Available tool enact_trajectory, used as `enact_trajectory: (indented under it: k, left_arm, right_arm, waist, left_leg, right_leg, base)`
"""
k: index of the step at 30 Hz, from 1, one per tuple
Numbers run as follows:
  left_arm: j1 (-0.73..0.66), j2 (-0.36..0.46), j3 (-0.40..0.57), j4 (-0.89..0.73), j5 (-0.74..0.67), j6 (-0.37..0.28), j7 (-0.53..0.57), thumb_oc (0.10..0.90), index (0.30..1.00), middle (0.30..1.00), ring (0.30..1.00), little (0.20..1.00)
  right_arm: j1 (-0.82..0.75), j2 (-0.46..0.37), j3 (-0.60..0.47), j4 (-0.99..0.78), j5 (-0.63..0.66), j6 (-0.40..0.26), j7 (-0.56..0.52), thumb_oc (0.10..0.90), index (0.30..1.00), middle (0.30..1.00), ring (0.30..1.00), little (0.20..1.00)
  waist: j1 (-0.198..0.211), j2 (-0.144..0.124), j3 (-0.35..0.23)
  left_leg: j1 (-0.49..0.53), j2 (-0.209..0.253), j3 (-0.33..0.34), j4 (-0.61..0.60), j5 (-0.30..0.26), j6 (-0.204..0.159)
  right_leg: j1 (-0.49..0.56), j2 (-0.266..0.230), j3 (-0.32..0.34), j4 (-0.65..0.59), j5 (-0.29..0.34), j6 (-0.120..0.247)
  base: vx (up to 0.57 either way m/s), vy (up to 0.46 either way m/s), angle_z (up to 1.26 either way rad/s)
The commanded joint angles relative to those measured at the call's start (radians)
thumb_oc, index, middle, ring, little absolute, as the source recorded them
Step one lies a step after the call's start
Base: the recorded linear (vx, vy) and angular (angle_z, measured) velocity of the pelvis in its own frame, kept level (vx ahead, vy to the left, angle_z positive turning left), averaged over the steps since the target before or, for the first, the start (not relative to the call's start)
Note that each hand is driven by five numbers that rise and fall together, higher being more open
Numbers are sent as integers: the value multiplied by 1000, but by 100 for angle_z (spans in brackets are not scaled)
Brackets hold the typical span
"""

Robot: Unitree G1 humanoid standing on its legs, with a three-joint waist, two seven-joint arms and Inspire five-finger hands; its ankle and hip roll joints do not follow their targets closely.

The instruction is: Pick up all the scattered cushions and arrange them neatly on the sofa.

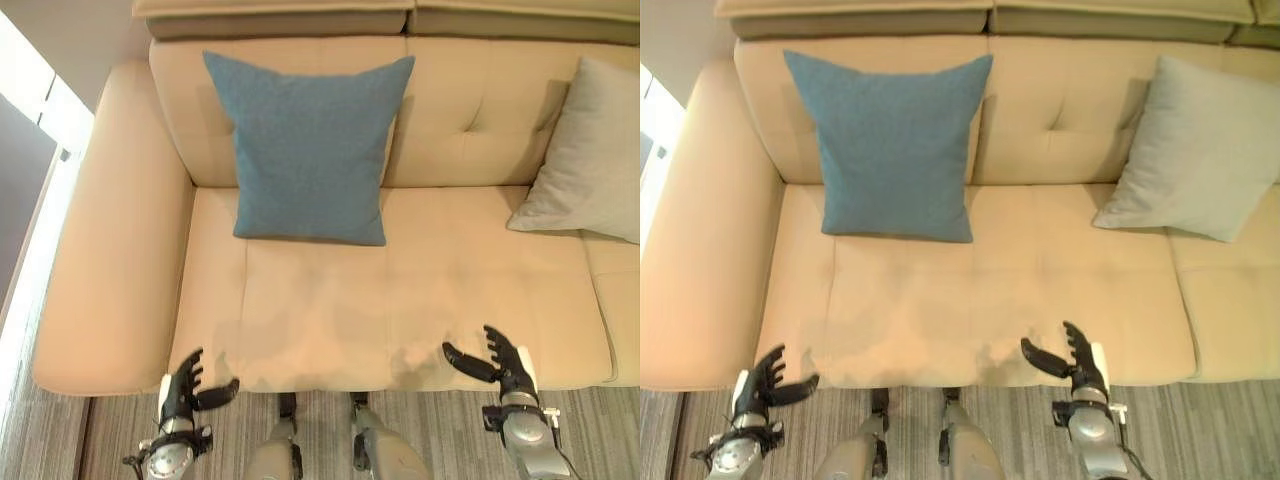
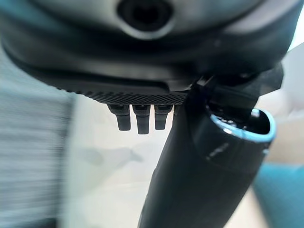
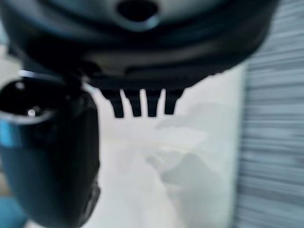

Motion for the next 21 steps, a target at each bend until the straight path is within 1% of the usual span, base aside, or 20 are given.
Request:
enact_trajectory:
  k: [1,2,3,4,5,6,7,9,12,13,14,15,16,18,19,20,21]
  left_arm:
    - [-43,36,-5,39,97,-30,-12,800,900,900,900,900]
    - [-55,15,-13,156,125,-17,-8,800,900,900,900,900]
    - [-56,5,-17,202,134,-12,-11,800,900,900,900,900]
    - [-56,4,-17,203,134,-13,-11,800,900,900,900,900]
    - [-60,-6,-22,264,145,-8,-10,800,900,900,900,900]
    - [-60,-6,-22,265,145,-8,-10,800,900,900,900,900]
    - [-61,-12,-27,304,154,-7,-11,800,900,900,900,900]
    - [-68,-11,-34,324,162,-6,-10,800,900,900,900,900]
    - [-81,-11,-42,330,159,-4,-13,800,900,900,900,900]
    - [-90,-10,-43,325,154,-5,-11,800,900,900,900,900]
    - [-100,-8,-49,315,149,-7,-9,800,900,900,900,900]
    - [-109,-9,-52,309,145,-6,-12,800,900,900,900,900]
    - [-119,-9,-58,310,146,-7,-11,800,900,900,900,900]
    - [-132,-19,-64,320,148,-7,-13,800,900,900,900,900]
    - [-135,-24,-64,330,149,-6,-13,800,900,900,900,900]
    - [-137,-36,-62,352,144,-2,-17,800,900,900,900,900]
    - [-139,-39,-62,358,146,-2,-17,800,900,900,900,900]
  right_arm:
    - [-32,-40,31,-2,-53,-55,12,800,900,900,900,900]
    - [-29,-31,64,81,-87,-46,12,800,900,900,900,900]
    - [-26,-27,75,105,-100,-43,14,800,900,900,900,900]
    - [-26,-27,75,105,-100,-44,13,800,900,900,900,900]
    - [-19,-21,88,150,-113,-38,14,800,900,900,900,900]
    - [-19,-21,88,150,-113,-39,14,800,900,900,900,900]
    - [-12,-8,97,191,-113,-35,17,800,900,900,900,900]
    - [-13,-3,105,214,-109,-34,13,800,900,900,900,900]
    - [-22,6,113,248,-101,-31,15,800,900,900,900,900]
    - [-25,6,113,251,-97,-29,14,800,900,900,900,900]
    - [-33,7,117,251,-88,-27,12,800,900,900,900,900]
    - [-38,9,121,254,-85,-24,14,800,900,900,900,900]
    - [-49,12,127,276,-81,-20,13,800,900,900,900,900]
    - [-73,15,137,304,-86,-14,7,800,900,900,900,900]
    - [-81,14,141,320,-93,-10,6,800,900,900,900,900]
    - [-95,17,143,341,-100,-3,7,800,900,900,900,900]
    - [-100,19,140,351,-103,0,6,800,900,900,900,900]
  waist:
    - [7,-40,-122]
    - [8,-39,-132]
    - [9,-38,-138]
    - [9,-38,-137]
    - [10,-36,-146]
    - [11,-36,-145]
    - [11,-33,-147]
    - [11,-28,-140]
    - [11,-26,-130]
    - [12,-28,-120]
    - [16,-35,-103]
    - [16,-43,-91]
    - [18,-53,-83]
    - [15,-76,-77]
    - [12,-82,-80]
    - [3,-86,-90]
    - [-2,-84,-95]
  left_leg:
    - [-16,12,1,2,-58,-18]
    - [8,16,0,2,-61,-19]
    - [18,19,-1,2,-62,-20]
    - [19,19,-1,2,-62,-20]
    - [33,22,-5,2,-62,-21]
    - [34,22,-5,2,-62,-21]
    - [46,28,-11,2,-58,-24]
    - [52,36,-11,2,-49,-29]
    - [54,43,-10,2,-34,-35]
    - [48,45,-7,18,-27,-39]
    - [19,44,-6,73,-29,-42]
    - [-8,40,-4,130,-53,-41]
    - [-17,27,-5,181,-90,-37]
    - [-15,-18,-22,310,-188,-23]
    - [-12,-33,-35,373,-213,-17]
    - [17,-50,-44,447,-245,-12]
    - [34,-54,-52,477,-252,-12]
  right_leg:
    - [83,-36,-5,6,-151,68]
    - [108,-32,0,8,-162,63]
    - [117,-30,1,8,-167,61]
    - [118,-30,1,8,-167,61]
    - [135,-24,4,11,-179,56]
    - [136,-24,4,11,-179,56]
    - [147,-17,9,21,-191,48]
    - [156,-9,11,32,-204,38]
    - [165,-2,6,30,-213,30]
    - [172,-1,2,25,-214,26]
    - [173,-7,-4,24,-213,22]
    - [165,-16,-11,26,-207,19]
    - [154,-26,-14,31,-199,19]
    - [134,-54,-18,32,-170,24]
    - [128,-61,-20,28,-158,26]
    - [105,-70,-22,28,-134,30]
    - [96,-72,-23,28,-127,33]
  base:
    - [-30,-50,-11]
    - [-14,-60,-12]
    - [-14,-60,-9]
    - [-22,-72,-3]
    - [-24,-53,-2]
    - [-52,-113,-1]
    - [-52,-86,-1]
    - [-98,-103,2]
    - [-99,-65,9]
    - [-165,-46,23]
    - [-264,-60,26]
    - [-301,-41,24]
    - [-299,-21,22]
    - [-263,9,7]
    - [-256,83,-12]
    - [-213,109,-1]
    - [-199,150,16]
